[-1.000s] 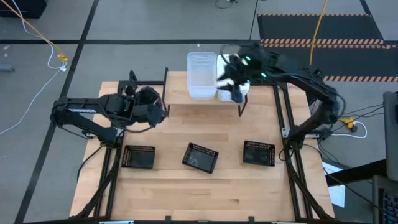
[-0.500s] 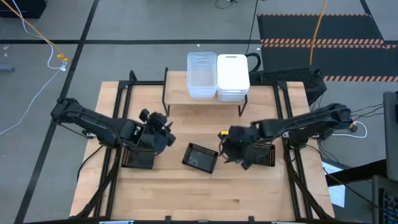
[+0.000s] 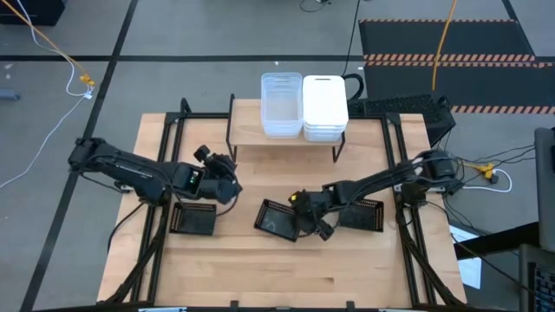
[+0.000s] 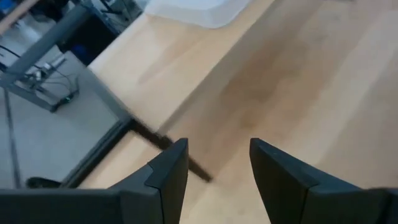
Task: Stack baskets on shelf by color
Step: Put the center black bin on the shelf
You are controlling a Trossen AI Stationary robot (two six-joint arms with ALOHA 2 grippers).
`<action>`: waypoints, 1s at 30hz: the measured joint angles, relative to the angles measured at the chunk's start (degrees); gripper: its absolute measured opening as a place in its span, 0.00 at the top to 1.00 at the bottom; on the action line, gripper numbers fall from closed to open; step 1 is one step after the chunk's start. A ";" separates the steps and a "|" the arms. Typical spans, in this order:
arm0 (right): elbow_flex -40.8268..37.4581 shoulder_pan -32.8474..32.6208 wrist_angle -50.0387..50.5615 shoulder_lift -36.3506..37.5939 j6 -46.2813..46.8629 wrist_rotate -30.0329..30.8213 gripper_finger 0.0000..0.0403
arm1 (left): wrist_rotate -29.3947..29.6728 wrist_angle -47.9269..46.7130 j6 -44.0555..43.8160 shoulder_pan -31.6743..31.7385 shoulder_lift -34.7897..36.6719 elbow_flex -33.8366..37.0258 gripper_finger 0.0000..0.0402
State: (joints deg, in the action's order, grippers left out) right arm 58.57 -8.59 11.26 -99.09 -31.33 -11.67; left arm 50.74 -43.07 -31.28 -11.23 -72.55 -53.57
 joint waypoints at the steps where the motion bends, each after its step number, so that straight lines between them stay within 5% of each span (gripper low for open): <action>1: 0.60 0.21 0.08 -0.99 -0.74 0.76 0.43 | 0.08 1.48 1.53 1.09 0.89 1.63 0.57; 4: 3.04 0.34 1.32 -3.33 -2.12 0.91 0.55 | -0.88 6.36 7.58 4.63 4.49 7.15 0.57; 10: 13.36 2.13 3.49 -5.94 0.39 -6.44 0.96 | -9.86 19.99 24.77 12.29 13.00 13.57 0.57; 17: 31.65 5.88 14.92 -5.81 3.30 -9.45 0.99 | -10.61 19.16 22.25 15.64 23.44 12.73 0.57; 22: 41.63 7.92 12.90 -5.81 9.36 2.04 0.99 | -1.26 13.14 14.03 13.37 33.03 12.71 0.57; 25: 46.80 10.18 12.03 -5.81 9.24 9.23 0.99 | -1.02 12.00 12.86 12.97 37.30 12.71 0.57; 30: 50.24 16.69 9.37 -5.63 11.74 9.93 0.99 | -2.27 11.64 12.73 12.95 39.32 12.67 0.57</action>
State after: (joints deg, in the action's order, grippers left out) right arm 108.81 8.10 20.63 -104.73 -19.59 -1.74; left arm 48.47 -31.44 -18.55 1.72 -33.23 -40.91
